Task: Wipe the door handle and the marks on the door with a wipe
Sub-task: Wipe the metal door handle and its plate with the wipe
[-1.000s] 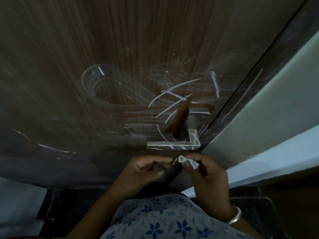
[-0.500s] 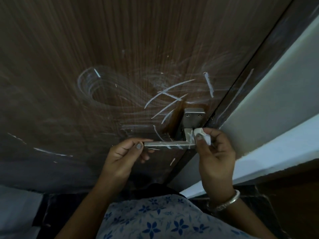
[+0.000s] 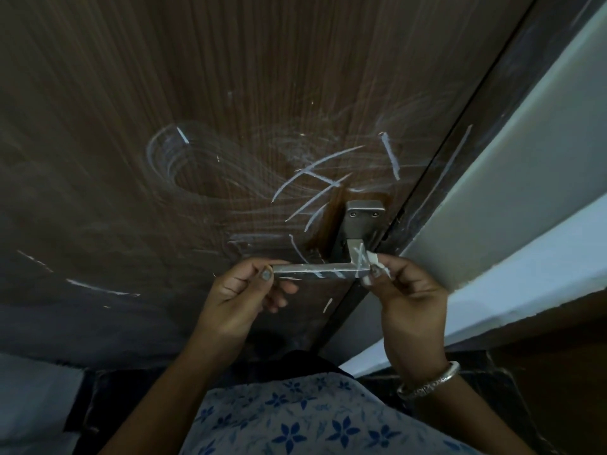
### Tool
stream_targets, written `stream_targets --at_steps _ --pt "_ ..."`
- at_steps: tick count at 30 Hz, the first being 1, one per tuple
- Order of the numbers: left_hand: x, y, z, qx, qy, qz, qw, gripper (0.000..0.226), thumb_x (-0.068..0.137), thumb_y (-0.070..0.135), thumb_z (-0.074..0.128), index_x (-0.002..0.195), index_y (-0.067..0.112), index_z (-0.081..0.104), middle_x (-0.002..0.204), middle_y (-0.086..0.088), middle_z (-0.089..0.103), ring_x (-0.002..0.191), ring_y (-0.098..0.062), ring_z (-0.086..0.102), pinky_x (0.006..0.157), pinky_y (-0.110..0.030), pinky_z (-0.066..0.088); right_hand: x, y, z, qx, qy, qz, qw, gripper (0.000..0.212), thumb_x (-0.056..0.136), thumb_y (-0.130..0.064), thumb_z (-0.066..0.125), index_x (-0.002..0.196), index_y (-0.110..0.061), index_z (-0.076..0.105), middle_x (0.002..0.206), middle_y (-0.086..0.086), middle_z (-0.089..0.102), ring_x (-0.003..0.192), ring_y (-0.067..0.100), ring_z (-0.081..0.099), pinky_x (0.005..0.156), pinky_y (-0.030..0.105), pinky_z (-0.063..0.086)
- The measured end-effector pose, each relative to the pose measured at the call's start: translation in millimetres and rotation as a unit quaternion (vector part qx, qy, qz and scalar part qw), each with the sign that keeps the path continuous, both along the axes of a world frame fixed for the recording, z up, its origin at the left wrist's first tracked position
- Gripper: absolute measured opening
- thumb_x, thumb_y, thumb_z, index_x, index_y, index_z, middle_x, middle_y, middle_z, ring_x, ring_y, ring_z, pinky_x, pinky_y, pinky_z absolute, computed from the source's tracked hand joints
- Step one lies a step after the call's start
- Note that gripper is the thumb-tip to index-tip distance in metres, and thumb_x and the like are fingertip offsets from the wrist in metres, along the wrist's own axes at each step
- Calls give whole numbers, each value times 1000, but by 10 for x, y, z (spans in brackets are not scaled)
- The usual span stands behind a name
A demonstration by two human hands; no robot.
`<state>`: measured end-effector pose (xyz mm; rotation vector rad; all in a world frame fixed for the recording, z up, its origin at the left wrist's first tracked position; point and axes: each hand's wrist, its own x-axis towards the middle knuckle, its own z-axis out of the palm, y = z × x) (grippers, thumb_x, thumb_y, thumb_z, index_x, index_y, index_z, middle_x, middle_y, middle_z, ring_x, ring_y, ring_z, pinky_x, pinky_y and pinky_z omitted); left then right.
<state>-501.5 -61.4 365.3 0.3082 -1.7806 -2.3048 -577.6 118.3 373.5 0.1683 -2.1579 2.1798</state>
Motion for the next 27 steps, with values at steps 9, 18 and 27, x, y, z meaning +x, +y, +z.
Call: stream_targets --at_steps 9,18,27 --pt "3 -26 -8 -19 -3 9 1000 26 84 26 47 86 32 73 72 -2 72 59 -7 60 54 -17 47 -48 -71 57 19 4 -18 1000 30 85 4 61 85 -25 71 75 -16 73 70 -1 65 66 13 51" --pt "-3 -14 -10 -23 3 10 1000 29 84 24 45 85 33 73 71 -1 72 57 -7 60 53 -17 47 -51 -62 60 43 10 -21 999 34 85 -1 62 84 -34 69 80 -8 73 73 2 66 69 15 52" --pt "-17 11 27 -22 6 26 999 26 80 25 46 79 28 71 70 -2 73 52 -6 58 48 -17 44 101 45 45 1 -40 18 999 22 85 -3 63 89 -22 74 82 0 75 77 14 70 71 24 56"
